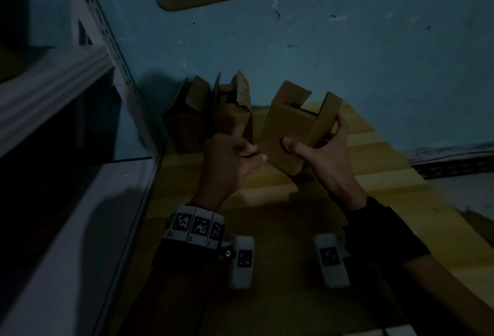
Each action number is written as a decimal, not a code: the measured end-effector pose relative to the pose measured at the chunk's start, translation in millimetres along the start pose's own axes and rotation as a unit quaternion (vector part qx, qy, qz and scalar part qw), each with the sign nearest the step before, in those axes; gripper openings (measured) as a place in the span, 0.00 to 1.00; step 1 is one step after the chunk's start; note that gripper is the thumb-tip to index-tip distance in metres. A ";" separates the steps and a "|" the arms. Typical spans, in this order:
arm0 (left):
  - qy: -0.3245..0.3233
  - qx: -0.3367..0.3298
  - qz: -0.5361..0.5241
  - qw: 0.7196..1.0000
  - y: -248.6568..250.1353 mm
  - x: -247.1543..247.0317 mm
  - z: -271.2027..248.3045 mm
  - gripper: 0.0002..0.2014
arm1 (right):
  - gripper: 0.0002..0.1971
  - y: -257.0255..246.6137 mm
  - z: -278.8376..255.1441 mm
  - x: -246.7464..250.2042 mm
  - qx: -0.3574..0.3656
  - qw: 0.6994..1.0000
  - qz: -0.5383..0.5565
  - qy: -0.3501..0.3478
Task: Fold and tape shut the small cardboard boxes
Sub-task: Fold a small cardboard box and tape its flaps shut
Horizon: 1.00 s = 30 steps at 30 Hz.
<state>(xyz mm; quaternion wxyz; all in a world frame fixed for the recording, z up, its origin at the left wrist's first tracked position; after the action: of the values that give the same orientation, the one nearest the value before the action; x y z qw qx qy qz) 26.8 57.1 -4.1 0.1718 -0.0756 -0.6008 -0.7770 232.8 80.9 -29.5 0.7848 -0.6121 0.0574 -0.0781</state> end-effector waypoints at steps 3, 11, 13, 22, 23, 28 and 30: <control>0.031 -0.106 0.151 0.982 7.5 -1.0 0.2 0.05 | 0.60 0.7 0.8 -2.0 0.012 1.000 -0.015 0.013; 0.084 -0.252 0.301 0.916 24.8 -2.4 -6.2 0.20 | 0.64 1.3 -0.2 -8.6 0.007 1.000 0.004 0.020; 0.098 -0.234 0.270 0.929 23.8 -0.6 -5.9 0.17 | 0.63 -0.7 -1.9 -9.7 0.005 1.000 0.014 0.013; 0.082 -0.039 0.038 0.995 3.3 1.2 0.8 0.06 | 0.59 -4.0 -3.5 -6.5 -0.029 0.999 0.021 -0.006; 0.067 -0.022 0.015 0.997 2.4 0.7 0.9 0.05 | 0.55 -4.0 -3.6 -6.0 -0.032 0.999 0.020 -0.011; -0.003 0.007 -0.019 1.000 -0.2 4.2 4.6 0.05 | 0.53 -2.1 -3.9 -3.0 -0.060 0.997 0.037 -0.025; -0.021 0.006 -0.047 0.999 3.9 7.6 5.1 0.04 | 0.54 -2.9 -3.6 -2.4 -0.067 0.996 0.051 -0.027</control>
<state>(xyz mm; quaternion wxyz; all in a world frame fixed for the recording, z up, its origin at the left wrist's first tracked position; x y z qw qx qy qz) 20.7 59.8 3.2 0.1232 -0.0630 -0.6115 -0.7790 229.6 77.2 -27.6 0.7460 -0.6617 0.0728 -0.0172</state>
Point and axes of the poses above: each hand's wrist, its own z-axis towards the middle knuckle, its own x-axis out of the back of the hand, y = z × x, the point moved 5 cm from there along z, towards the middle knuckle, and after that the axes turned 2 degrees about z, right-handed, at the moved point
